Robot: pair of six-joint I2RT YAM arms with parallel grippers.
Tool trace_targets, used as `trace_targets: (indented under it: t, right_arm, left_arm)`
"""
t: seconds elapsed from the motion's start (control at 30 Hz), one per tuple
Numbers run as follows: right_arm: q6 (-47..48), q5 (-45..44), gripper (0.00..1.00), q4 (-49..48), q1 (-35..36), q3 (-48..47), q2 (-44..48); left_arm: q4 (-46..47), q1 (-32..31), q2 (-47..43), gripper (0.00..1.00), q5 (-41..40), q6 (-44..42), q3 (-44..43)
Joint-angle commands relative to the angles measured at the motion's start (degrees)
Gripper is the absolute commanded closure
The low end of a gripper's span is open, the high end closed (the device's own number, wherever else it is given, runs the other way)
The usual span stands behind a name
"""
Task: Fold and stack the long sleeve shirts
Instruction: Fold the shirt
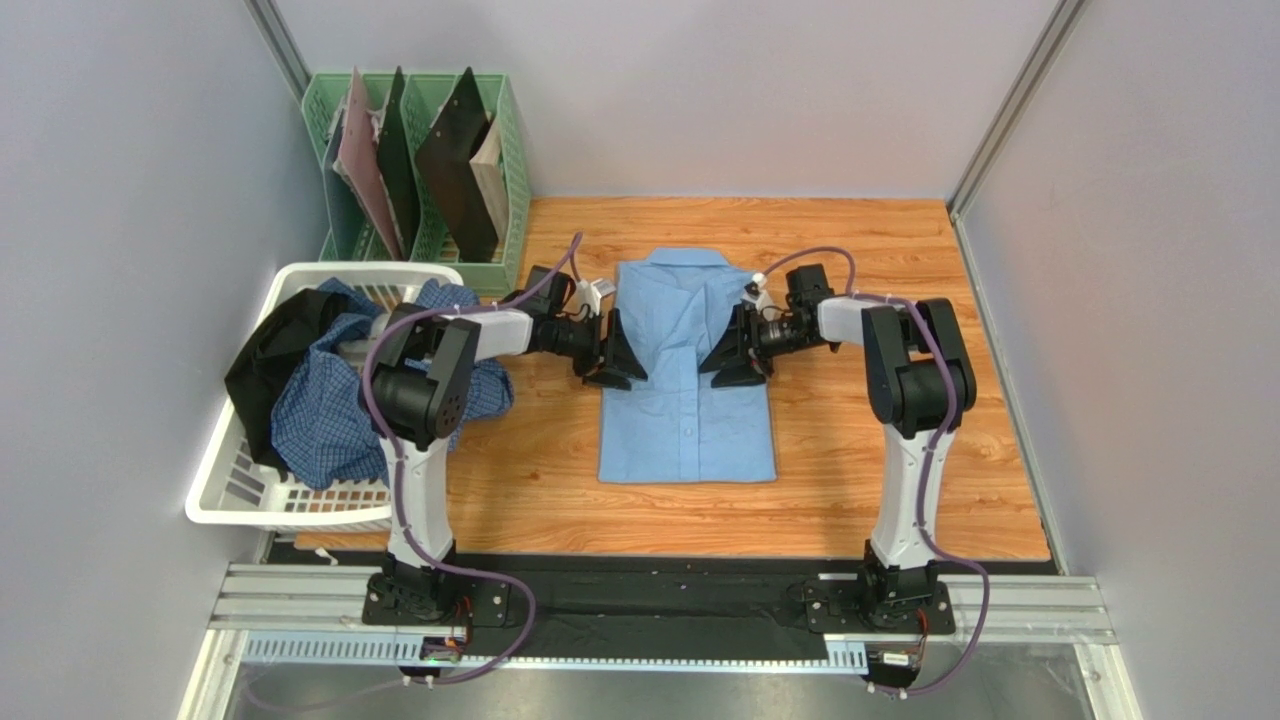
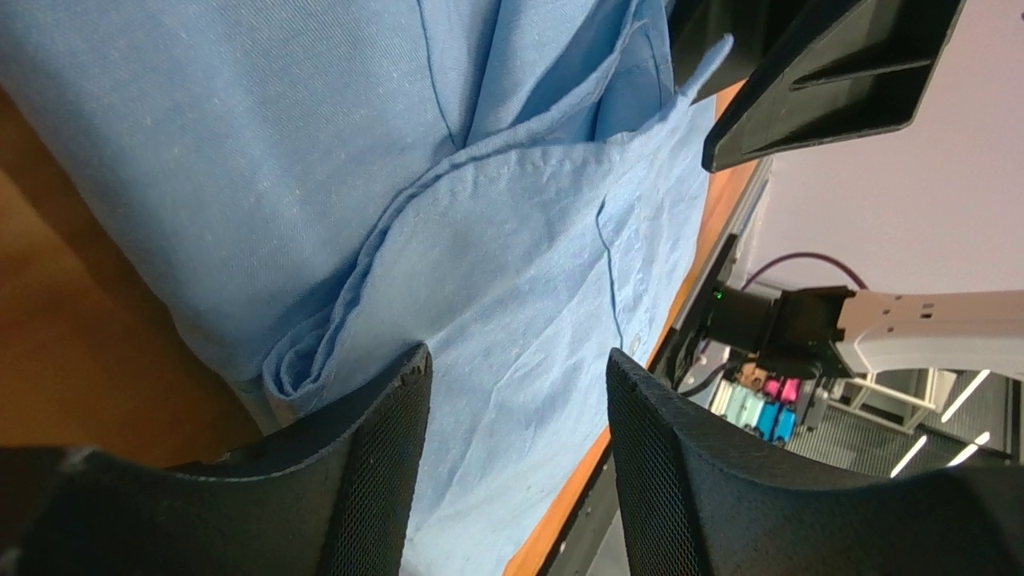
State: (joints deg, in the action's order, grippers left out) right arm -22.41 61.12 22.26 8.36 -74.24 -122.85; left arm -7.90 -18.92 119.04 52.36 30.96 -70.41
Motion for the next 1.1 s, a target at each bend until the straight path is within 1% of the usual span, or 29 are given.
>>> trace_targets:
  t: [0.0, 0.13, 0.17, 0.2, 0.23, 0.3, 0.4, 0.43, 0.5, 0.53, 0.6, 0.63, 0.7, 0.8, 0.83, 0.87, 0.9, 0.93, 0.97, 1.0, 1.03, 1.07]
  right_arm:
    - [1.77, -1.18, 0.50, -0.28, 0.51, 2.16, 9.54]
    - [0.62, -2.06, 0.53, -1.96, 3.50, 1.47, 14.74]
    - [0.36, -2.50, 0.56, -2.05, 4.46, -0.02, 14.92]
    - [0.27, -2.93, 0.57, -1.87, 6.39, -0.81, 14.66]
    - [-0.08, -3.37, 0.57, -2.04, 7.28, -1.60, 14.31]
    - [-1.14, -3.82, 0.58, -3.45, 9.38, -2.66, 12.21]
    - [-1.40, -4.26, 0.59, -5.03, 10.53, -4.86, 8.08]
    - [-1.40, -4.43, 0.59, -5.30, 10.45, -5.65, 4.76]
    - [-0.62, -4.96, 0.62, -5.91, 10.01, -8.45, 1.83]
    - [-0.35, -5.66, 0.63, -6.00, 9.83, -9.60, -1.40]
    - [-0.61, -5.75, 0.63, -6.18, 9.04, -12.14, -4.32]
    - [-0.87, -6.10, 0.64, -6.09, 8.78, -12.51, -6.07]
    - [-2.01, -6.28, 0.64, -7.75, 8.69, -12.08, -7.23]
    - [-5.53, -6.89, 0.64, -12.05, 8.60, -8.83, -7.76]
    - [-7.19, -7.07, 0.65, -14.33, 8.60, -6.47, -7.50]
    - [-7.81, -7.33, 0.65, -15.40, 8.78, -5.32, -6.54]
    - [-8.26, -7.94, 0.65, -16.54, 8.87, -4.09, -5.75]
    - [-9.65, -7.95, 0.65, -18.64, 9.13, -1.55, -5.13]
    - [-10.10, -8.04, 0.65, -19.70, 9.22, -0.48, -3.56]
    - [-10.28, -8.21, 0.65, -20.23, 9.48, 0.40, -2.67]
    - [-9.41, -8.56, 0.65, -20.07, 9.57, 1.10, -1.79]
    - [-8.53, -8.74, 0.65, -19.45, 9.83, 0.94, -0.56]
  left_arm:
    - [4.38, 0.29, -9.68, 0.37, 1.51, -4.93, 4.22]
    - [3.07, 0.37, -13.83, 0.36, 3.19, -8.98, 5.20]
    - [2.98, 0.72, -14.36, 0.36, 3.10, -8.99, 5.55]
    - [3.50, 1.16, -15.06, 0.35, 2.58, -7.25, 6.51]
    - [6.73, 1.69, -15.24, 0.34, 2.66, -4.97, 7.21]
    - [10.00, 3.53, -15.42, 0.31, 3.89, -1.18, 8.62]
    - [8.52, 4.41, -16.91, 0.29, 3.72, -3.79, 8.01]
    - [5.56, 4.42, -17.35, 0.29, 3.63, -6.85, 7.57]
    - [2.64, 4.42, -18.49, 0.29, 3.63, -9.94, 6.35]
    - [-0.33, 4.42, -18.93, 0.29, 3.45, -13.00, 5.99]
    - [-3.60, 4.42, -19.99, 0.30, 2.92, -15.83, 5.03]
    - [-7.53, 4.33, -20.17, 0.30, 2.75, -17.76, 4.59]
    - [-10.80, 4.33, -21.04, 0.32, 2.05, -23.03, 4.32]
    - [-18.87, 3.80, -23.24, 0.33, -0.14, -30.85, 4.76]
    - [-20.73, 2.23, -24.11, 0.34, -1.80, -34.35, 4.76]
    - [-22.49, 0.83, -26.91, 0.34, -6.17, -41.44, 5.71]
    - [-24.51, -0.84, -28.76, 0.34, -9.09, -44.55, 6.77]
    - [-24.53, -5.21, -30.87, 0.34, -16.25, -47.54, 8.08]
    - [-24.27, -7.60, -35.15, 0.34, -19.54, -52.27, 11.49]
    - [-22.27, -10.06, -37.37, 0.34, -22.71, -54.32, 13.44]
    - [-20.68, -14.61, -41.48, 0.34, -27.96, -55.91, 15.63]
    - [-19.01, -16.92, -43.26, 0.34, -30.19, -57.14, 19.66]
